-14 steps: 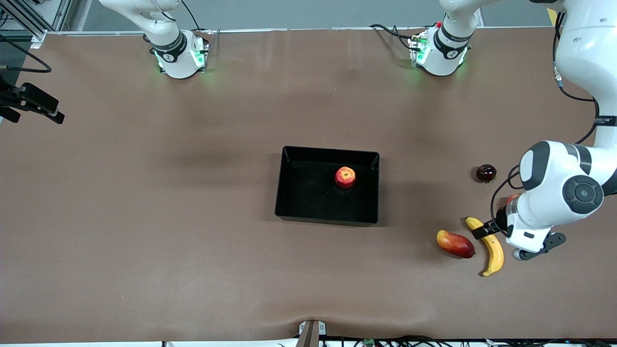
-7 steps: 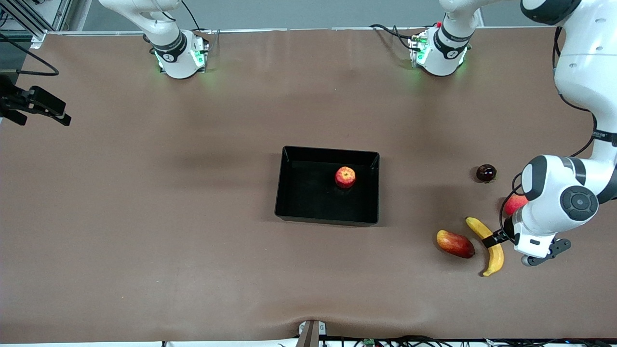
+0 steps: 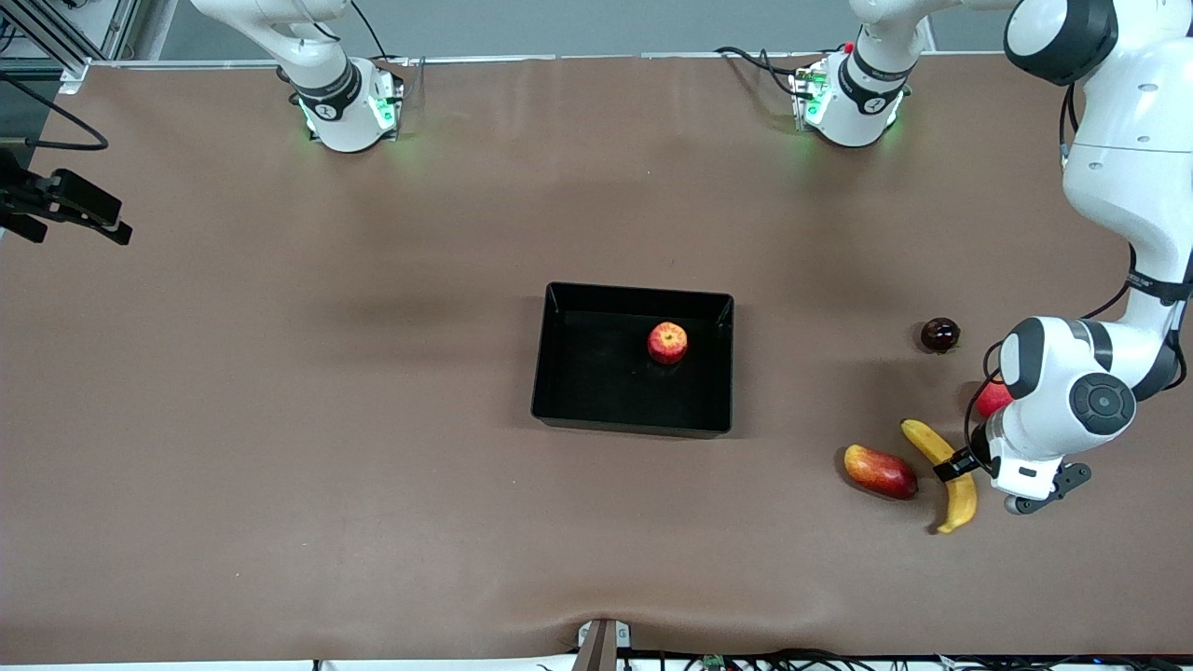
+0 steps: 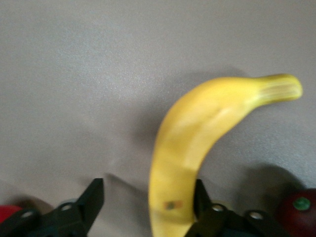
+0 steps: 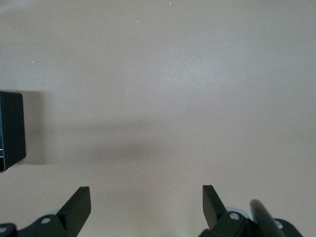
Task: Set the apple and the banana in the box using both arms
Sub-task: 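Grasp the yellow banana with the left gripper and lift it, then carry the banana over the box and lower it inside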
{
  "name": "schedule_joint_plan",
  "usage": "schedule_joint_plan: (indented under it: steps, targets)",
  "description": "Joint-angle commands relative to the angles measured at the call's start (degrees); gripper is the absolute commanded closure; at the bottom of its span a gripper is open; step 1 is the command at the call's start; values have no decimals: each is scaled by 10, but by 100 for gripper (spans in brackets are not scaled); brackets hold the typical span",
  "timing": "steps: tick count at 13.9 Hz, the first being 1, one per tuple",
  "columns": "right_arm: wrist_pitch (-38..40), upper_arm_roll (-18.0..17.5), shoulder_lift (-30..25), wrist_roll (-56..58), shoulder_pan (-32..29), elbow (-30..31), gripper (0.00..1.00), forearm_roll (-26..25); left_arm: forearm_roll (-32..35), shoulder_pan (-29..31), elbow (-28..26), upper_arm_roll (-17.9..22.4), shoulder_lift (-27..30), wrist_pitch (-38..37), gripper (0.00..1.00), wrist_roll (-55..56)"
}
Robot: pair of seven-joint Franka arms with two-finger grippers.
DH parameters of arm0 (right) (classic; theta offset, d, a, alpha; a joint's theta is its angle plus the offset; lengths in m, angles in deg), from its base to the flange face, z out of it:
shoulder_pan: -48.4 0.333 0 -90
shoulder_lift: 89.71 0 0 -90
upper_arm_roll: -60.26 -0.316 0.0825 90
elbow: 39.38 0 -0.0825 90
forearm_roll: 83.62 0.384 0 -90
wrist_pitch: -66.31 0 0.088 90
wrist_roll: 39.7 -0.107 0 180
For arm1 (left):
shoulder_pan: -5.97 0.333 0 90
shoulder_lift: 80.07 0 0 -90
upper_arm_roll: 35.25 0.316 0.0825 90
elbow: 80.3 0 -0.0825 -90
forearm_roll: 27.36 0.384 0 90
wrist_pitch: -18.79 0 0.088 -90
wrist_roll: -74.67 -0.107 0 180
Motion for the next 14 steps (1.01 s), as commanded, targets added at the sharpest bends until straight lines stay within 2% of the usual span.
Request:
schedule_joint_plan:
  steps: [1,4,10,12,14]
  targets:
    - [1,-3,-2,-1,-1,-1,0,-12,16,-7,17,3,9,-6,100,-14]
    - [1,-3,-1,-1,0,-1,0,-11,12,-5,17,-16,41,-59,100,-23]
    - [1,-3,0,-1,-1,0,0,-11,-25,-9,17,-102,139,-209,100,-2]
    - [1,-3,0,-1,-2,-1,0,-11,-36,-25,25,-138,153,-253,100,56]
    - [1,-3,0,-1,-2,0,0,-10,-36,-53,31,-171,153,-265,100,141]
